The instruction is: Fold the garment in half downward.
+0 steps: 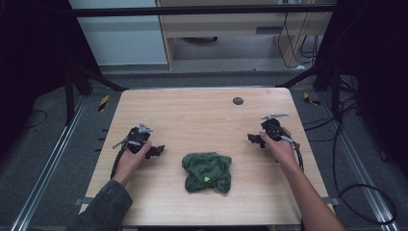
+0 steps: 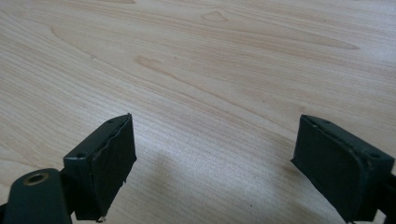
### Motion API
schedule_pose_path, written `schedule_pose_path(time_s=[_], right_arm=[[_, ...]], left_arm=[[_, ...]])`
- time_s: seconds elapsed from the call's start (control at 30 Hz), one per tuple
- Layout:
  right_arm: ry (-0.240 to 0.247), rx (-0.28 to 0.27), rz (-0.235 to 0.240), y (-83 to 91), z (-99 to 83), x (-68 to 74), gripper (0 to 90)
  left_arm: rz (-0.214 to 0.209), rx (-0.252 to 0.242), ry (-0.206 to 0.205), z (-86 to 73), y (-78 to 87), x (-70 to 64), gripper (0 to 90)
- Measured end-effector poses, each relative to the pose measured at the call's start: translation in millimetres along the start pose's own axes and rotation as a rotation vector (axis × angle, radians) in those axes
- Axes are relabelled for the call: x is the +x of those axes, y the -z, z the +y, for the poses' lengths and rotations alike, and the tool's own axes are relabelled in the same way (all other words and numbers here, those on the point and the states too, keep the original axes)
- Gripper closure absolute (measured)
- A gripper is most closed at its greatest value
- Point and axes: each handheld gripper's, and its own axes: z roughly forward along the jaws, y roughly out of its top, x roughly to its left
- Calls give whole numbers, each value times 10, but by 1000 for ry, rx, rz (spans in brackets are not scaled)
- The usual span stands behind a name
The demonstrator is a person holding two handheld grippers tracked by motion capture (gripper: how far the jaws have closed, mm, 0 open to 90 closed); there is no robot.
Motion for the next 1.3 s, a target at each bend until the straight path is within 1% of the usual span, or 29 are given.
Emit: schedule_pose_path(time_s=[0.07,0.13,0.17,0.2,0.27,0.33,0.5,0.57,0.6,0.8,0.9,0.97,1.0,1.03,1.13,1.2,1.3], right_arm=[[1,-1,-3,-14,0,3,129],[8,-8,-22,-47,0,16,129],[8,-8,-22,-47,0,16,129],[0,-13,-22,-61,-2,10,122],[-6,-11,-21,-68,-4,6,121],[-18,-15,-25,-84,-13,-12,117],[-29,-18,-25,-91,-22,-18,108],[-31,-18,-24,-92,-22,-17,106],[-34,-17,-24,-93,-23,-15,103],[-35,-15,-32,-129,-44,10,80],[-39,-29,-57,-151,-56,39,57],[-13,-63,-112,-183,-104,83,59],[5,-63,-142,-190,-117,110,51],[-10,-61,-152,-189,-121,123,46],[-49,-57,-182,-191,-126,144,16],[-52,-56,-185,-192,-127,144,11],[-82,-57,-214,-174,-151,173,8]], left_arm=[[0,1,3,-1,-9,4,68],[0,0,7,-1,-27,8,68],[-1,-1,7,-2,-39,10,68],[0,2,3,-5,-54,15,63],[-12,-6,19,-10,-76,24,58],[-11,-14,21,-8,-87,28,53],[-16,-26,19,-15,-105,35,32],[-14,-39,16,-26,-113,36,28],[-14,-55,18,-40,-124,34,19],[-15,-56,15,-41,-126,34,8],[-14,-55,17,-40,-128,34,5],[-12,-53,23,-40,-131,34,0],[-11,-52,25,-40,-130,37,0],[-6,-51,26,-40,-129,41,0],[12,-50,50,-45,-125,48,0],[17,-48,54,-47,-122,45,0],[19,-48,57,-49,-120,43,0]])
